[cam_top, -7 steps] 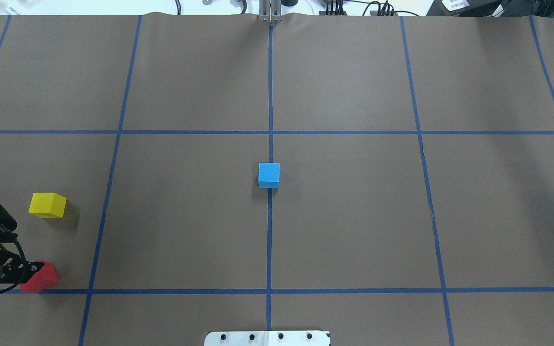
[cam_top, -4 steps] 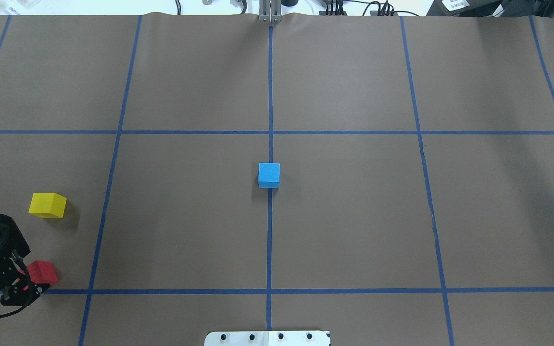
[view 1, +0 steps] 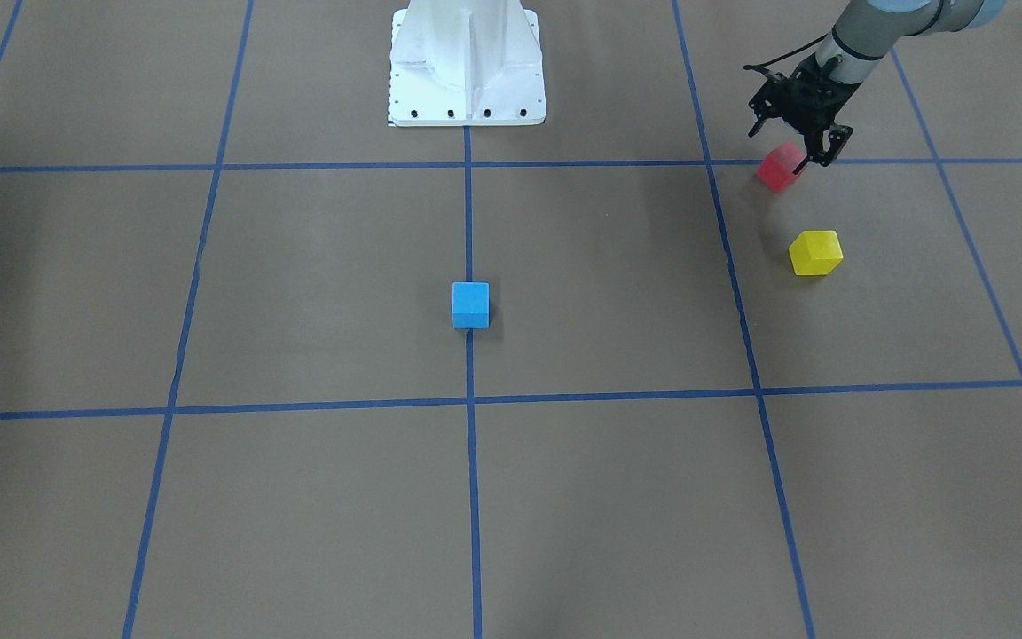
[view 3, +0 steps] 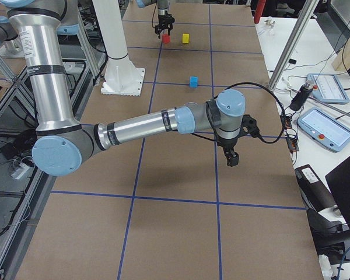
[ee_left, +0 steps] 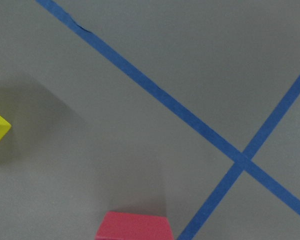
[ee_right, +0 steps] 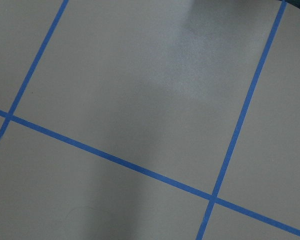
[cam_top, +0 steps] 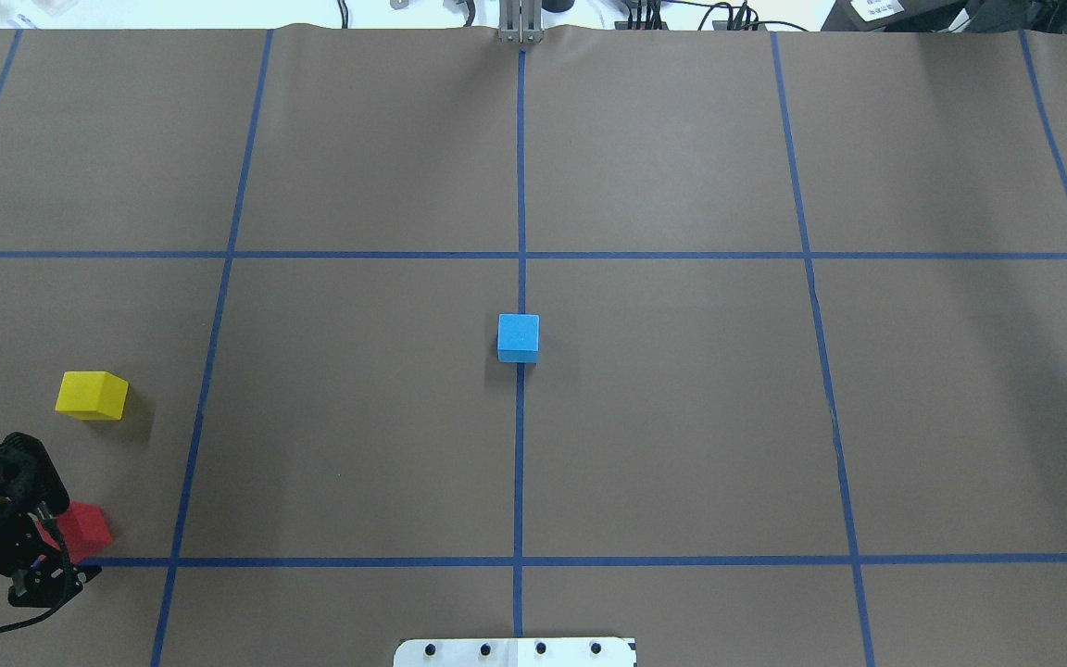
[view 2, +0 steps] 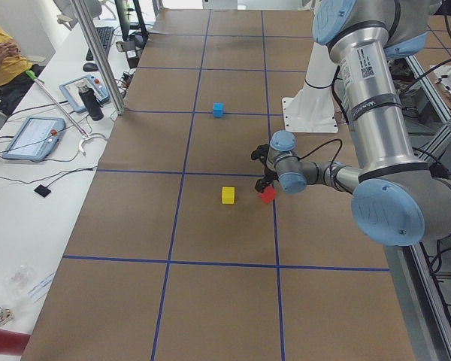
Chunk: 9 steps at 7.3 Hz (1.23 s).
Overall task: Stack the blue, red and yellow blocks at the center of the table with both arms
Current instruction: 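Grasp the red cube with the left gripper and lift it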
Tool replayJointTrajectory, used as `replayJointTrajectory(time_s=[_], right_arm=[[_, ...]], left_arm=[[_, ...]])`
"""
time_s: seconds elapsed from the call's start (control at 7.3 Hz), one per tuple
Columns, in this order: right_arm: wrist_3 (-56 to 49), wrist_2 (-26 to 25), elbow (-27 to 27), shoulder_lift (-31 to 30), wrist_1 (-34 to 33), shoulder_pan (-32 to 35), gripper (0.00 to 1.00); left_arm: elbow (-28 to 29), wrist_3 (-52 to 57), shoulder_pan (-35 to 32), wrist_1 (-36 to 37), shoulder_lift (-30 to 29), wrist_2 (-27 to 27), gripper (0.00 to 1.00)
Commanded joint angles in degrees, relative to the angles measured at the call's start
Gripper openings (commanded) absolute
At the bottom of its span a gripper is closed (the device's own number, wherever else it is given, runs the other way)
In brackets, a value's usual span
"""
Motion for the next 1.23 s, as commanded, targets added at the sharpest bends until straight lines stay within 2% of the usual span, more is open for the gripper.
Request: replayJointTrajectory(time_s=[0.0,0.14,0.27,0.41,1.1], right_arm=[[0.0,0.1,0.0,-0.1,0.0,0.0,1.00],[0.0,0.1,0.0,-0.1,0.0,0.0,1.00],[0.0,0.2,0.0,-0.1,0.1,0.0,1.00],[0.0,0.1,0.0,-0.1,0.1,0.0,1.00],[0.4,0.2,0.0,-0.5,0.1,0.0,1.00]], left_arm=[[0.5,0.0,-0.3,-1.0,-0.2,-0.7,0.99],[0.2,0.0,-0.5,-1.1,-0.1,-0.8,0.99],[0.0,0.0,-1.0,-1.1,0.0,-4.5,0.99],[0.2,0.0,-2.6,-1.2,0.0,-5.4,0.99],[0.8,0.1,-4.0,-1.1,-0.1,-5.5,0.99]])
